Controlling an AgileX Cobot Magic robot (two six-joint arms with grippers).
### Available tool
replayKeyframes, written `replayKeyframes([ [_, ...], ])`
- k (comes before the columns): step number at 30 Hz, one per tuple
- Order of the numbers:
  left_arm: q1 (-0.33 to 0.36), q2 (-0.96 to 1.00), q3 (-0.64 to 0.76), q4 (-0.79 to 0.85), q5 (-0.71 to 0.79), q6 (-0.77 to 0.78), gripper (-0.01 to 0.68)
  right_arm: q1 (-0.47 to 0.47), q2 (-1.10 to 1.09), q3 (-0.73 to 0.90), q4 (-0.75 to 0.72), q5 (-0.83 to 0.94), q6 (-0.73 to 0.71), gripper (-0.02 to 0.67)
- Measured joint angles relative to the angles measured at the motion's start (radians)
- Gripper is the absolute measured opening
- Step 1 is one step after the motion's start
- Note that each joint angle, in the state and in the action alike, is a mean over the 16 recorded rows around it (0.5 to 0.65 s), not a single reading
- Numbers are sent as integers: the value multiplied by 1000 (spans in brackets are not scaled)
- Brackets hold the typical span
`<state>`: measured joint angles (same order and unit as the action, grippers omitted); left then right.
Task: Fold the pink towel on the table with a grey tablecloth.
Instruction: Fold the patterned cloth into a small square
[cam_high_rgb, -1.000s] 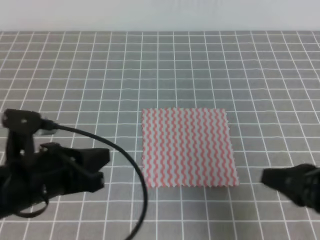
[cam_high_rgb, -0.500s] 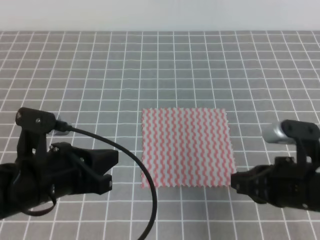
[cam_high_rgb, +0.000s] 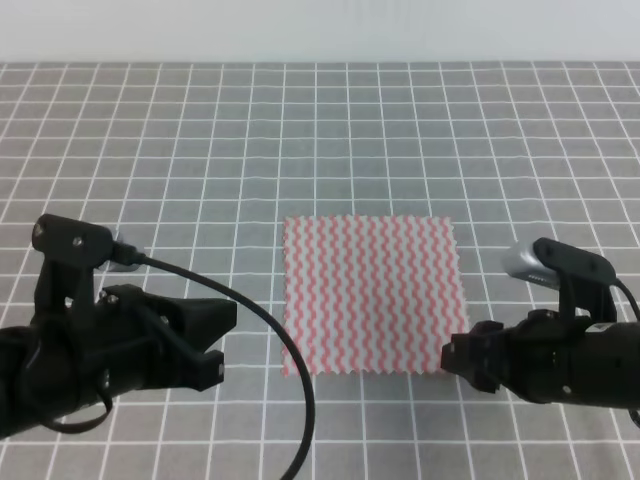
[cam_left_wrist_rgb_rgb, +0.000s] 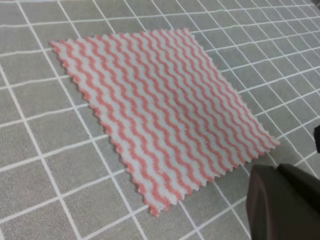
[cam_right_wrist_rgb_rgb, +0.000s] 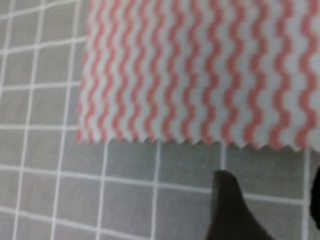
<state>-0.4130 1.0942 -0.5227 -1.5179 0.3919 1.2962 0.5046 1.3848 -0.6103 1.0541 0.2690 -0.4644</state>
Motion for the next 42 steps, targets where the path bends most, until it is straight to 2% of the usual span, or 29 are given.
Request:
replayKeyframes([
  [5, 0, -2, 0, -1, 4, 4, -2, -28, 37, -8, 4, -4, 35, 333],
  [9, 0, 0, 0, -1, 3, 6, -3, -55, 60, -16, 7, 18, 41, 342],
  [17, 0, 5, 0, -1, 6, 11, -3, -98, 120, -47, 11, 75, 40, 343],
  [42, 0, 7, 0, -1, 14, 15, -3, -136, 233, -111, -30, 97, 41, 343],
])
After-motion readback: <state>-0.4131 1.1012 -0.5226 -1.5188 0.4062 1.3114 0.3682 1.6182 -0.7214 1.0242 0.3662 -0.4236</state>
